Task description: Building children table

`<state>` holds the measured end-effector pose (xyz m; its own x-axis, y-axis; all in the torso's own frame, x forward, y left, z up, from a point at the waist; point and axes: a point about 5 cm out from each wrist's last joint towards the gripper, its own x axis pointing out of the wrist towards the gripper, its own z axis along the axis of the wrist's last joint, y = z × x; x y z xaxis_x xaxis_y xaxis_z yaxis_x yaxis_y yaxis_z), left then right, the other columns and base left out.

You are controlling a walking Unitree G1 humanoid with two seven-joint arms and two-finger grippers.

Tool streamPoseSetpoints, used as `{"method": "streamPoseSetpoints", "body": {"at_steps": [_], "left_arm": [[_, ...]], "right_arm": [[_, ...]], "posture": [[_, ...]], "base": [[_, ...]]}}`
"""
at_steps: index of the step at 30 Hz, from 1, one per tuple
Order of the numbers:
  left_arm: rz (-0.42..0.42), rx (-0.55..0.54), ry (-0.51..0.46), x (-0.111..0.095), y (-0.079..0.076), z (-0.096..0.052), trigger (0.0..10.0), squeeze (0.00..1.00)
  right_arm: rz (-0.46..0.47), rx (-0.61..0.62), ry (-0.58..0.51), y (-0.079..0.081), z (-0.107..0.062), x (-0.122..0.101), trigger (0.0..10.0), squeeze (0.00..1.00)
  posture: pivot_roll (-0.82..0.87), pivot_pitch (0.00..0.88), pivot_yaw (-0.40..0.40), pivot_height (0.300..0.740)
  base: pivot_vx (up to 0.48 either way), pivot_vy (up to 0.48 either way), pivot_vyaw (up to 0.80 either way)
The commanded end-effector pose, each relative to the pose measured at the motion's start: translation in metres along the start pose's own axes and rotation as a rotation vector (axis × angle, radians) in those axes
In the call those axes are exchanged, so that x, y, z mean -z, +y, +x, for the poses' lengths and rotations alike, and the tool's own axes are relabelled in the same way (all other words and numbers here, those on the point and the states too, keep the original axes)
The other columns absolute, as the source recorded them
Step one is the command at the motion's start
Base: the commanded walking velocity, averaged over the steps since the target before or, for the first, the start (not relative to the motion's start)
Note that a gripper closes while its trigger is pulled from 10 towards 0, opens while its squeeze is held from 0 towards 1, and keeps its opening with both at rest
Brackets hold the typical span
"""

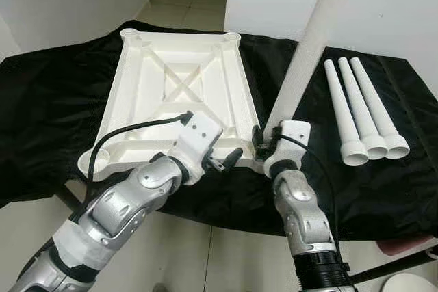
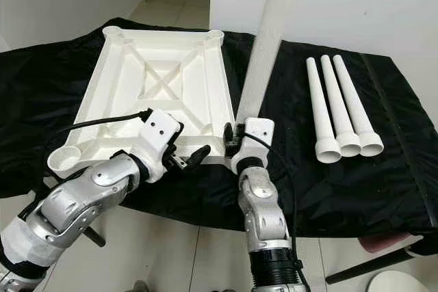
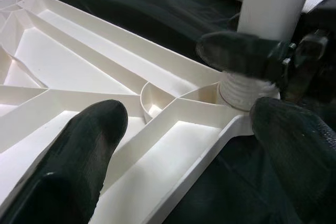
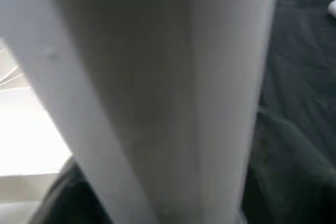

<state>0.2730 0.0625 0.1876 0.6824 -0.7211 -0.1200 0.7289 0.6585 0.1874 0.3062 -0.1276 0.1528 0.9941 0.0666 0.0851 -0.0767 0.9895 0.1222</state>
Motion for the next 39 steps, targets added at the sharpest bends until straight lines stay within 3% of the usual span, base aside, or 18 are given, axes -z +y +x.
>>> {"method": "streamPoseSetpoints", "body": {"at_steps": [1, 4, 5, 6, 8, 12, 14, 21, 22, 23, 24, 25, 26, 39], "left_arm": [[0.010, 0.168, 0.001, 0.001, -0.007, -0.003, 10.0, 0.00], [0.011, 0.169, 0.001, 0.001, -0.006, -0.003, 10.0, 0.00], [0.014, 0.171, 0.000, 0.001, -0.006, -0.003, 10.0, 0.00], [0.015, 0.172, 0.000, 0.001, -0.006, -0.002, 10.0, 0.00], [0.015, 0.172, 0.000, 0.001, -0.006, -0.002, 10.0, 0.00], [0.026, 0.192, -0.004, 0.001, -0.006, -0.002, 10.0, 0.00], [0.026, 0.197, -0.001, 0.000, -0.007, -0.002, 10.0, 0.00], [0.007, 0.237, 0.012, 0.001, -0.009, -0.001, 10.0, 0.00], [0.007, 0.239, 0.014, 0.001, -0.010, -0.001, 10.0, 0.00], [0.007, 0.239, 0.014, 0.001, -0.010, -0.001, 10.0, 0.00], [0.010, 0.238, 0.014, 0.001, -0.010, -0.001, 10.0, 0.00], [0.010, 0.238, 0.014, 0.001, -0.010, -0.001, 10.0, 0.00], [0.011, 0.236, 0.014, 0.001, -0.010, -0.001, 10.0, 0.00], [0.016, 0.218, 0.016, 0.002, -0.007, -0.002, 10.0, 0.00]], "right_arm": [[0.004, -0.031, -0.011, -0.011, 0.000, -0.005, 10.0, 1.00], [-0.007, -0.073, -0.014, -0.012, 0.001, -0.008, 10.0, 1.00], [-0.023, -0.133, -0.011, -0.014, 0.002, -0.010, 10.0, 0.00], [-0.040, -0.203, -0.006, -0.015, 0.003, -0.012, 10.0, 0.00], [-0.040, -0.203, -0.006, -0.015, 0.003, -0.012, 10.0, 0.00], [-0.198, -0.460, 0.011, -0.017, 0.008, -0.016, 10.0, 0.00], [-0.226, -0.541, 0.045, -0.017, 0.010, -0.013, 10.0, 0.00], [-0.271, -0.639, 0.130, -0.021, 0.015, 0.001, 10.0, 0.00], [-0.280, -0.651, 0.155, -0.023, 0.016, 0.006, 4.6, 0.00], [-0.280, -0.651, 0.155, -0.023, 0.016, 0.006, 4.6, 0.00], [-0.277, -0.660, 0.170, -0.024, 0.016, 0.009, 2.0, 0.00], [-0.277, -0.660, 0.170, -0.024, 0.016, 0.009, 2.0, 0.00], [-0.270, -0.664, 0.180, -0.026, 0.016, 0.011, 0.0, 0.00], [-0.172, -0.613, 0.183, -0.031, 0.010, 0.020, 0.0, 0.00]], "posture": [[0.02, 0.053, -0.028, 0.740], [0.02, 0.051, -0.027, 0.740], [0.02, 0.051, -0.025, 0.740], [0.02, 0.048, -0.023, 0.740], [0.02, 0.048, -0.023, 0.740], [0.01, 0.043, -0.015, 0.740], [0.01, 0.046, -0.015, 0.740], [0.02, 0.034, -0.024, 0.740], [0.02, 0.035, -0.025, 0.740], [0.02, 0.035, -0.025, 0.740], [0.02, 0.037, -0.026, 0.740], [0.02, 0.037, -0.026, 0.740], [0.02, 0.037, -0.026, 0.740], [0.03, 0.038, -0.029, 0.740]], "base": [[0.000, 0.000, 0.00], [0.000, 0.000, 0.00], [0.000, 0.000, 0.00], [0.000, 0.000, 0.00], [0.000, 0.000, 0.00], [0.000, 0.000, 0.00], [0.000, 0.000, 0.00], [0.000, 0.000, 0.00], [0.000, 0.000, 0.00], [0.000, 0.000, 0.00], [0.000, 0.000, 0.00], [0.000, 0.000, 0.00], [0.000, 0.000, 0.00], [0.000, 0.000, 0.00]]}}
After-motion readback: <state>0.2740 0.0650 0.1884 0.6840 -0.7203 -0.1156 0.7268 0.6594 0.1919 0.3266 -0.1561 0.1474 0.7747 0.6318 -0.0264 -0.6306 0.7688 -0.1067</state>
